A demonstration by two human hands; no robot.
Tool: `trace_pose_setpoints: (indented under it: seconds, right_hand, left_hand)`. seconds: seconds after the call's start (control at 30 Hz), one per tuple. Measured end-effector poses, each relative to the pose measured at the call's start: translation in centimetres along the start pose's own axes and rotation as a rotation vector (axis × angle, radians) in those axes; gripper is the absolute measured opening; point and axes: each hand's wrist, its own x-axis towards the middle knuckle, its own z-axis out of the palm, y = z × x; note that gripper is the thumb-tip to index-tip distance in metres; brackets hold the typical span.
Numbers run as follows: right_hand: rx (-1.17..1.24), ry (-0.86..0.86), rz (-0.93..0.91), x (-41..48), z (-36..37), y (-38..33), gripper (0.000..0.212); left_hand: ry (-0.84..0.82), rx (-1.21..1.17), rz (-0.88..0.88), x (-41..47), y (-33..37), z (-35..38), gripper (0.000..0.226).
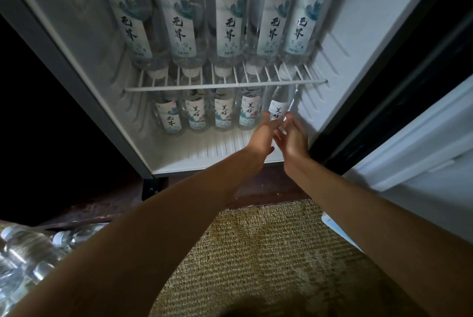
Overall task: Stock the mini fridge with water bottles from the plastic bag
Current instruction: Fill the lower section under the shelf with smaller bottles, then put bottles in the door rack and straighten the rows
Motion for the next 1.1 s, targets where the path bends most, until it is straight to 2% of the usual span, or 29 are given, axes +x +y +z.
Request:
trace_pose_setpoints:
  seconds: [0.17, 0.37, 0.5, 0.63, 0.87, 1.0, 1.1]
  right_hand:
    - [-0.041, -0.043, 0.062, 0.9, 0.8, -0.8, 0.032]
    - [-0.060, -0.092, 0.063, 1.5, 0.4, -0.6, 0.033]
    - [-0.205, -0.132, 0.059, 1.2, -0.1, 0.4, 0.028]
    - [-0.311, -0.123, 0.094, -1.3, -0.2, 0.4, 0.036]
    - [-0.405, -0.267, 0.062, -7.9, 0.8, -1.5, 0.028]
    - [-0.411, -0.363, 0.094, -13.4, 1.6, -2.4, 0.028]
    - [-0.436, -0.437, 0.120, -16.6, 2.7, -2.4, 0.028]
  left_hand:
    - [0.010, 0.043, -0.023, 0.6, 0.9, -0.3, 0.056]
    - [0.012, 0.018, -0.030, 0.5, 1.1, -0.6, 0.054]
    - [0.043, -0.014, -0.017, -0.3, 0.7, -1.2, 0.057]
    - [0.104, -0.004, -0.042, -2.3, 0.1, -2.5, 0.053]
    - [0.204, 0.063, -0.024, -9.0, -0.3, -7.7, 0.040]
    - [0.275, 0.108, -0.085, -16.1, -0.4, -12.4, 0.027]
    - [0.219, 0.061, -0.097, -21.8, -0.2, -16.7, 0.025]
